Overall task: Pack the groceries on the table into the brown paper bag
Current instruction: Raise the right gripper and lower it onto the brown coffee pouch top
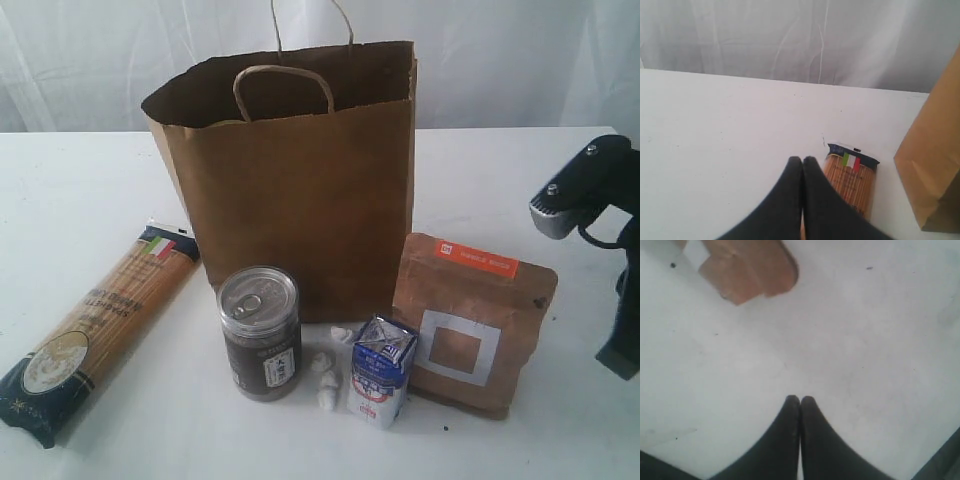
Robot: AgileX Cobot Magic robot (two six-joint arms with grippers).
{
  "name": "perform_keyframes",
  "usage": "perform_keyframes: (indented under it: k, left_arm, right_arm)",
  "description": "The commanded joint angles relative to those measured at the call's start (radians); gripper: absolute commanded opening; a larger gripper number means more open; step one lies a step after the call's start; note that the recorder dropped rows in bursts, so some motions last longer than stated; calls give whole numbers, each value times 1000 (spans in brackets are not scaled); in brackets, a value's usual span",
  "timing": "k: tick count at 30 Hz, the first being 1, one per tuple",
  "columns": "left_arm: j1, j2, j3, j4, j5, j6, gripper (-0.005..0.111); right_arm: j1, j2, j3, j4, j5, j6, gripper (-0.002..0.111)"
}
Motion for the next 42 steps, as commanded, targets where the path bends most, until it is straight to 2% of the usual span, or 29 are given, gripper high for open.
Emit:
perform_keyframes:
  k: [1,3,5,6,8,9,11,13,16,19,29,33,42]
  left_arm:
    - [-17,-55,6,-45,-9,-16,0]
    - [-28,-115,6,-36,42,9,0]
    - [-42,-157,6,-14,113,21,0]
    - [-42,-173,6,1,139,21,0]
    - [-42,-181,6,25,137,21,0]
    - [-39,-181,14,30,123,21,0]
    - [-37,-170,75,35,86,51,0]
    - [-37,-165,115,42,88,55,0]
    - [-37,-165,191,71,78,75,0]
    - [-37,-165,219,76,10,75,0]
    - [-37,-165,217,76,11,75,0]
    - [-37,-165,217,76,13,73,0]
    - [-37,-165,217,76,13,71,0]
  right_arm:
    - [1,-2,-24,80,45,-67,0]
    - [1,1,-24,131,45,-110,0]
    - [1,1,-24,180,45,-236,7]
    - [1,1,-24,178,45,-277,14]
    - [1,1,-24,171,17,-296,37]
    - [1,1,-24,171,-3,-296,45]
    - [1,1,-24,171,-70,-296,67]
    - [1,1,-24,171,-97,-296,73]
    - [1,1,-24,166,-127,-296,73]
    - [1,2,-24,176,-194,-296,73]
    - [1,98,-24,392,-289,-611,73]
    - [1,172,-24,394,-350,-616,73]
    - [1,300,-24,399,-346,-616,72]
